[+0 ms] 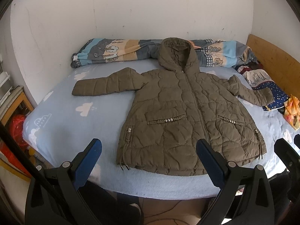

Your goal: Fold large clothes

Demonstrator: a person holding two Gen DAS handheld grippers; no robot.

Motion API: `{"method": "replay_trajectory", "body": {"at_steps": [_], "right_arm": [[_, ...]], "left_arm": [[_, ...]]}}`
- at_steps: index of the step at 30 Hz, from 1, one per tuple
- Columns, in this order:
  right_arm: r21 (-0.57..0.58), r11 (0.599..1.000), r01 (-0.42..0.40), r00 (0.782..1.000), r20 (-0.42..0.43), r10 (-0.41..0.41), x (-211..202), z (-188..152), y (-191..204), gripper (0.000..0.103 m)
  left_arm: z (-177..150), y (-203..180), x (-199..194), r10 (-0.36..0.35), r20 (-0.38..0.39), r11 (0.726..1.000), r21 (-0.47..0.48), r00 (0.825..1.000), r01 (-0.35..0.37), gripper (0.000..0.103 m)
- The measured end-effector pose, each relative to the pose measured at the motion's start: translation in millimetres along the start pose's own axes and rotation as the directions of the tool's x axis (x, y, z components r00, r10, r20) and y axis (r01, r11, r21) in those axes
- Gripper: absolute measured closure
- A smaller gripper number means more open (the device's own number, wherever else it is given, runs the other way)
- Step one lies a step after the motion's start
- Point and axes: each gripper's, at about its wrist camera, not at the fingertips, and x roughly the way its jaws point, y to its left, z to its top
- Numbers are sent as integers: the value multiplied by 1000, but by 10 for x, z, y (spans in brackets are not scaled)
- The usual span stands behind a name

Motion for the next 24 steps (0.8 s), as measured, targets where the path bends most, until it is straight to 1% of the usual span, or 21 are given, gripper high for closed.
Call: {"method": "replay_trajectory", "body": {"at_steps": [1, 3, 4, 5, 7, 8, 9, 10, 11, 14, 16, 17, 19, 20, 22, 24], "right_arm": [[5, 1000, 1, 1000, -22, -1, -22, 30, 22, 0], [-1, 1000, 5, 1000, -14, -5, 23, 11, 14, 0], [3, 1000, 3, 1000, -15, -3, 40, 34, 14, 0], [4, 1000, 0, 1000, -19, 1, 42, 28, 14, 0], [5, 1000, -3, 1000, -26, 3, 43, 19, 10, 0], [6, 1000, -4, 1000, -30, 4, 49, 17, 9, 0], [11, 1000, -9, 999, -39, 9, 40, 20, 10, 0], [15, 1000, -12, 999, -45, 13, 34, 19, 9, 0], [16, 1000, -12, 999, -47, 13, 39, 15, 6, 0], [22, 1000, -10, 998, -58, 12, 73, 27, -16, 0], [26, 1000, -9, 998, -64, 11, 101, 34, -31, 0], [31, 999, -12, 997, -69, 14, 102, 28, -39, 0], [30, 1000, -7, 997, -71, 9, 165, 22, -69, 0], [31, 999, -5, 997, -75, 8, 192, 20, -84, 0], [29, 1000, 0, 997, -78, 2, 274, 18, -126, 0], [36, 999, 5, 996, -92, -2, 327, 15, -167, 0]], "left_arm": [[-11, -2, -9, -26, 9, 1000, 6, 1000, 26, 3], [-16, 9, -22, -64, 7, 998, 10, 998, 64, 3], [-29, 11, -21, -81, 19, 997, 16, 997, 80, 3], [-34, 5, -12, -73, 20, 997, 17, 997, 73, 3], [-35, -8, 21, -45, 32, 999, 18, 998, 45, 3], [-22, -20, 49, 1, 24, 1000, 16, 1000, -2, 3], [-23, -34, 69, 25, 30, 1000, 18, 999, -26, 3], [-21, -52, 100, 66, 43, 998, 20, 997, -67, 3], [-19, -59, 113, 76, 47, 997, 20, 996, -77, 3], [12, -97, 185, 121, 17, 992, 24, 993, -121, 3], [17, -112, 203, 110, 11, 994, 28, 994, -110, 3], [16, -105, 194, 58, 6, 998, 30, 998, -58, 3], [30, -140, 241, 71, -6, 997, 33, 997, -70, 3], [18, -141, 243, 32, -7, 999, 36, 999, -32, 3], [17, -180, 304, 36, -19, 998, 42, 999, -35, 3], [17, -207, 365, 21, -23, 999, 49, 1000, -20, 3]]}}
